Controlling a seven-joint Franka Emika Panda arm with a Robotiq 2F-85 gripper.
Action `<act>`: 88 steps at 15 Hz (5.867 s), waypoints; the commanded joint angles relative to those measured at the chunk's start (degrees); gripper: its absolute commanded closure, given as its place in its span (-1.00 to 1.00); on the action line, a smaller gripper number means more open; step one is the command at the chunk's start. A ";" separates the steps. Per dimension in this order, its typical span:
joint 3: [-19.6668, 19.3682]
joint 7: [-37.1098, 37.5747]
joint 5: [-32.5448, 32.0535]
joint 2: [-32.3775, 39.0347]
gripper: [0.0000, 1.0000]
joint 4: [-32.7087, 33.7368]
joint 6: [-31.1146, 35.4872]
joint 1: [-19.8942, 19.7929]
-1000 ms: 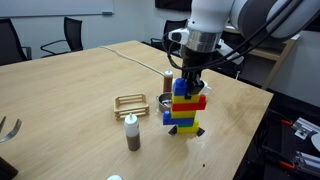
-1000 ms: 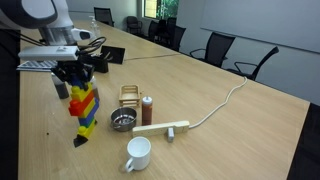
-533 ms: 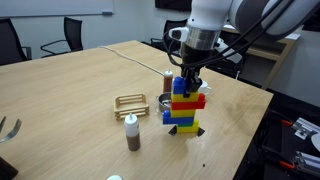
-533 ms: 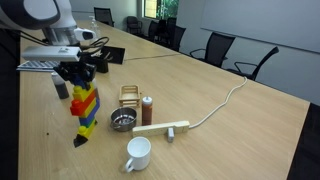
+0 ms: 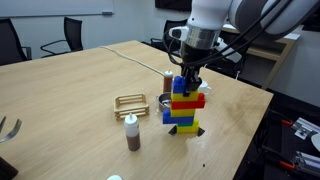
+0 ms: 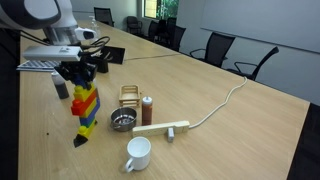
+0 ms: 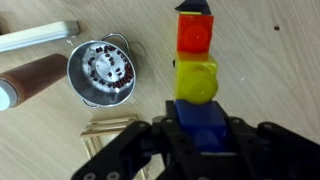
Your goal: Remove the blue toy from the top of the toy tower and put it on the table
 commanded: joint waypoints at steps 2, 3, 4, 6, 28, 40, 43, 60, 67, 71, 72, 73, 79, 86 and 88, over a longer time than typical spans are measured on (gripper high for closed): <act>0.28 -1.36 0.91 -1.31 0.76 -0.58 0.80 -0.56; 0.29 -1.39 0.91 -1.33 0.76 -0.57 0.76 -0.55; 0.30 -1.39 0.88 -1.34 0.76 -0.56 0.74 -0.53; 0.30 -1.31 0.81 -1.44 0.76 -0.54 0.74 -0.50; 0.20 -1.17 1.04 -3.05 -0.43 -0.28 0.33 -0.40; -0.06 -0.72 1.01 -3.02 -1.00 -0.39 0.57 -0.49; 0.05 -1.12 1.35 -2.97 -1.00 -0.39 0.12 -0.47; 0.45 -1.77 3.23 -2.18 -0.17 -1.36 0.11 -0.14; 0.65 -1.81 3.20 -2.19 0.79 -1.44 0.22 -0.04; 0.83 -1.94 3.23 -2.20 0.80 -1.47 0.12 0.07; 0.90 -1.94 3.21 -2.20 0.80 -1.46 0.10 0.09; 0.96 -1.92 3.17 -2.23 0.80 -1.45 0.10 0.11; 0.82 -1.33 2.45 -2.67 0.80 -1.27 0.31 0.13; 0.81 -1.27 2.16 -2.93 0.80 -0.96 0.34 0.17; 0.79 -1.26 2.06 -3.12 0.80 -0.79 0.36 0.18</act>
